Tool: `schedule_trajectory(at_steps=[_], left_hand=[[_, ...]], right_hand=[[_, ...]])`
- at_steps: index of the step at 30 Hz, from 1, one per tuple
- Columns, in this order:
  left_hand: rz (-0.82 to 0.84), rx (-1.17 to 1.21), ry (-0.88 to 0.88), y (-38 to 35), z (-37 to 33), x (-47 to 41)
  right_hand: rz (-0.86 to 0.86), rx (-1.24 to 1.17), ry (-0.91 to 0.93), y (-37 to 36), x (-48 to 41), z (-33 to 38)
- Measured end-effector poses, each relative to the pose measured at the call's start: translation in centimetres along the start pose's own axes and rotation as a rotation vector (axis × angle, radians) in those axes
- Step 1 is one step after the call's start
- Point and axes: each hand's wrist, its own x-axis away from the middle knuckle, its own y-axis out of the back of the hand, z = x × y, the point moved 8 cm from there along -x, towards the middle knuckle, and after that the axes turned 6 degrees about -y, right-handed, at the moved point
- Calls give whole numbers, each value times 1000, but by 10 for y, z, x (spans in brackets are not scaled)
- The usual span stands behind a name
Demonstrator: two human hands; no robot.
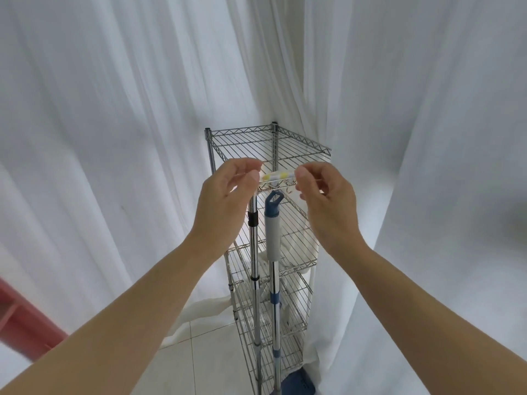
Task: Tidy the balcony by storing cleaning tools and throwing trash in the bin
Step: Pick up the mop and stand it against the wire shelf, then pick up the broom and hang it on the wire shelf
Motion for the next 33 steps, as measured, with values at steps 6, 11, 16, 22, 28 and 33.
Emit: schedule_trajectory(at_steps=[6, 11, 16, 22, 28, 33], left_hand=[[-3, 51, -103, -6, -35, 20], [114, 138, -216, -42, -70, 25], [281, 293, -308, -75, -89, 30], [437, 500, -397, -85, -105, 35], [608, 737, -317, -112, -112, 68], [774, 948, -265, -149, -149, 123]], right_hand=[[-71, -77, 29, 29, 17, 25], [-175, -30, 57, 66, 39, 49], [-355, 65, 80, 103, 62, 79], [-569, 164, 88, 110, 106, 104], [-754, 379, 39, 117, 170, 123], [-954, 554, -20, 143, 244, 153]])
